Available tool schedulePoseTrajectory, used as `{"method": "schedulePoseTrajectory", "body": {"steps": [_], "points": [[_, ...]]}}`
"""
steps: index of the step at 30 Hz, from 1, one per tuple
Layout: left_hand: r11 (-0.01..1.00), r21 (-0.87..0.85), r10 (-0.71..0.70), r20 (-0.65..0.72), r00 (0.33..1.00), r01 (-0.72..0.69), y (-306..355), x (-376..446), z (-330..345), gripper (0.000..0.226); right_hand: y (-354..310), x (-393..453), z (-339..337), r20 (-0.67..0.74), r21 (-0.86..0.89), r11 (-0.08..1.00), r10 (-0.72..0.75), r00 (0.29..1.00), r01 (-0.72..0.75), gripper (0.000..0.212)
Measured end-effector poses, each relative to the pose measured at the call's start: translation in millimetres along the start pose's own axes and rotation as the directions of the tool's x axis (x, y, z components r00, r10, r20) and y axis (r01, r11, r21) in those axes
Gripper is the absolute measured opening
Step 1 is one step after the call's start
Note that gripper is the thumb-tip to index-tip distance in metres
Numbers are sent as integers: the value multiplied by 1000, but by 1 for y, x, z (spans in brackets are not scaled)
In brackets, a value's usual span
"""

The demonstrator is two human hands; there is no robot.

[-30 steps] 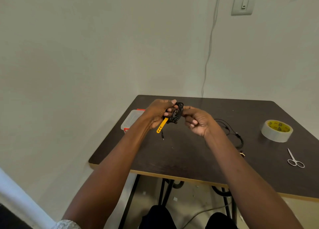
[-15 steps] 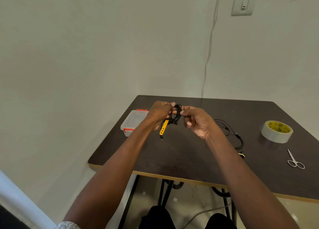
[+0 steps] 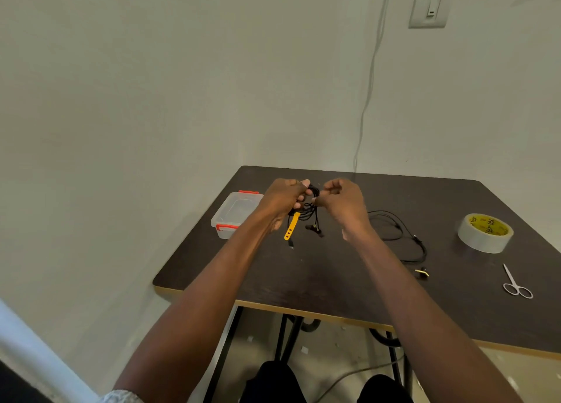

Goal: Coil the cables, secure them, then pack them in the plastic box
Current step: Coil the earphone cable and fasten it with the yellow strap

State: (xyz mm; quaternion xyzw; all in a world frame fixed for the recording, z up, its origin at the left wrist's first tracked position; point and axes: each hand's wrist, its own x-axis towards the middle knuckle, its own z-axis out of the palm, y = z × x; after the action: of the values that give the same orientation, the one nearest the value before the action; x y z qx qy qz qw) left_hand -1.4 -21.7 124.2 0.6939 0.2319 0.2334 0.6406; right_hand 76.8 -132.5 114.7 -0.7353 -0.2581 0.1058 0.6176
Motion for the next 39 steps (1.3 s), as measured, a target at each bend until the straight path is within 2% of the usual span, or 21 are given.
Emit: {"method": "schedulePoseTrajectory", "body": {"steps": [2,5,7,9,12,15,20,23,27,32,34,39], "points": [[999,33,15,6,1000,-15,2,1,-1,29,0,-1,0,-30,6,1000,-2,1000,3,31],[994,103,25,3,1000,-25,7,3,-4,29,-3,-6,-6,57,76,996,35,998,-39,16],[990,136,26,6,1000,-26,8,3,-3,29,-3,-8,-8,106,95,993,64,992,-74,17],[993,115,5,5,1000,-6,5,3,-1,29,1,-6,-7,80,85,995,36,996,-42,19],[998,7,-68,18,998,68,-1,3,2,28,6,-4,-3,-3,-34,999,-12,1000,12,14],[991,-71,-106,61,993,110,-5,0,6,26,5,-4,-2,-21,-46,999,6,1000,-7,10],[996,-13,-87,90,992,88,-8,-3,10,27,8,-5,-4,15,13,996,83,996,-83,9],[998,33,-64,71,995,62,-9,-3,12,28,9,-4,-2,-77,-49,994,97,992,-101,6],[996,79,-39,42,998,36,-8,-3,16,30,11,-3,-2,-90,-141,985,85,992,-97,12],[997,69,-42,-18,999,43,-14,-2,26,31,9,-5,-1,-149,-404,914,-22,989,-41,25],[996,70,-49,-25,998,50,-16,-1,28,30,8,-5,-2,-157,-425,905,-43,987,-28,29],[996,44,-78,63,995,75,-17,1,24,28,8,-4,-6,-134,-359,931,18,991,-66,24]]}}
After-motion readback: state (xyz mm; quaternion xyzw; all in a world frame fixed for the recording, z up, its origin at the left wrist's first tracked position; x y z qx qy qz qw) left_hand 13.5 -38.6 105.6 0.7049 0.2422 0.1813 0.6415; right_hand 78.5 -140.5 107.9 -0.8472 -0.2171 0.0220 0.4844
